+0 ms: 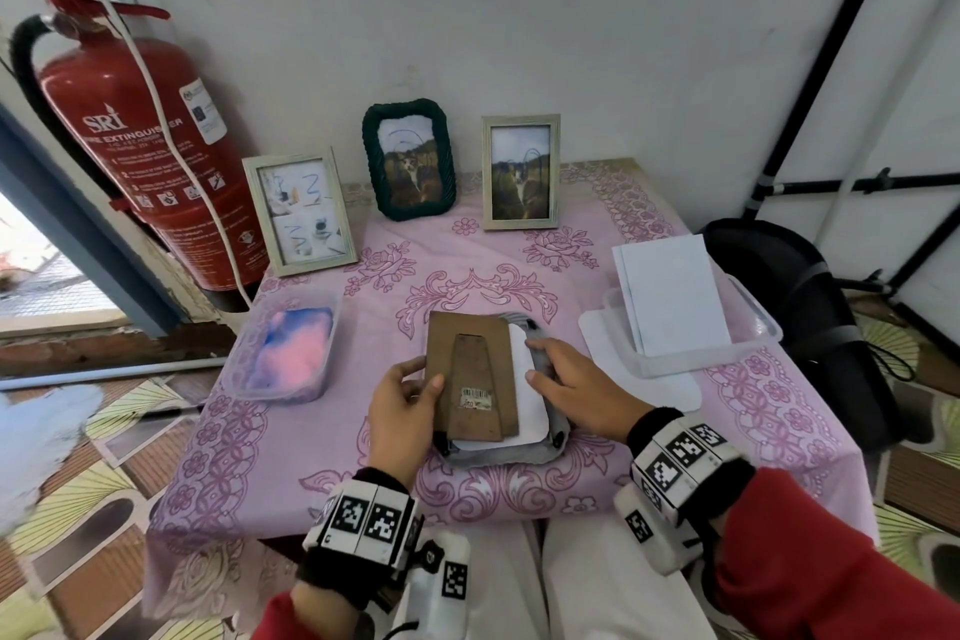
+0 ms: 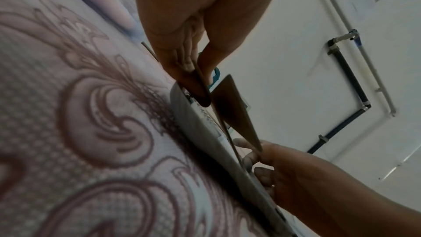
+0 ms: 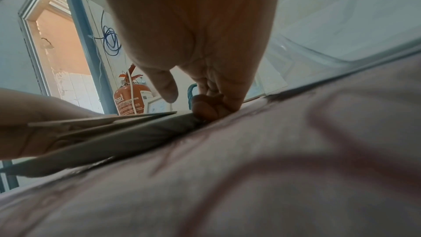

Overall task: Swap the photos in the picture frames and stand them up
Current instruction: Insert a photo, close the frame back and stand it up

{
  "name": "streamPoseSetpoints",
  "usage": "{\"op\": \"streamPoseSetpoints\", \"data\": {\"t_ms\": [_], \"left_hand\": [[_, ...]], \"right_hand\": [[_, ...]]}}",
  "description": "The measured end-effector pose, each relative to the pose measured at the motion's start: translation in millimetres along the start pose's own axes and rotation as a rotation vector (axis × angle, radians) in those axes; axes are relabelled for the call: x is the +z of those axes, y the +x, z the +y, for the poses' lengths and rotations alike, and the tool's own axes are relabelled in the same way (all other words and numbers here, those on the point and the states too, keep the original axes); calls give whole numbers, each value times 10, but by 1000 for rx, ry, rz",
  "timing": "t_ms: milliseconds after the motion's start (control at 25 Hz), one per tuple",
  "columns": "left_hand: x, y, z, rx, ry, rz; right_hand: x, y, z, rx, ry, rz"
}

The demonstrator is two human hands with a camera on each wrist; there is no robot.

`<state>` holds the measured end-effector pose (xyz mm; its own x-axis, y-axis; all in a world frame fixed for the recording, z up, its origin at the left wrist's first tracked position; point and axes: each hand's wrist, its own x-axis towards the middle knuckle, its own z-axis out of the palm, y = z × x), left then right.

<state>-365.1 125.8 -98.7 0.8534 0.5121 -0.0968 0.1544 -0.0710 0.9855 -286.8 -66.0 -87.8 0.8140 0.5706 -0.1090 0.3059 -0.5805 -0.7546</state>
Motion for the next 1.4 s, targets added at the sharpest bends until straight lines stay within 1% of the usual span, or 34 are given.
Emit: {"op": "streamPoseSetpoints", "data": {"t_ms": [320, 440, 640, 840, 1000, 1200, 1320, 1400], "left_hand": [[130, -5, -26, 14, 73, -10], [137, -8, -51, 7, 109, -18], [121, -26, -78, 98, 281, -18], [111, -52, -69, 207, 421, -22], [119, -74, -62, 237, 415, -38], [132, -118, -85, 291, 497, -37], [118, -121, -90, 330, 643, 5], [101, -98, -80, 320, 726, 18]], "right_hand": [[47, 28, 64, -33, -4, 34], [39, 23, 58, -43, -39, 28], [39, 17, 66, -62, -101, 16], [43, 19, 85, -58, -101, 26], [42, 8, 102, -57, -70, 43], [40, 20, 104, -59, -62, 46], [42, 24, 102, -54, -73, 42], [48, 26, 99, -51, -79, 42]]}}
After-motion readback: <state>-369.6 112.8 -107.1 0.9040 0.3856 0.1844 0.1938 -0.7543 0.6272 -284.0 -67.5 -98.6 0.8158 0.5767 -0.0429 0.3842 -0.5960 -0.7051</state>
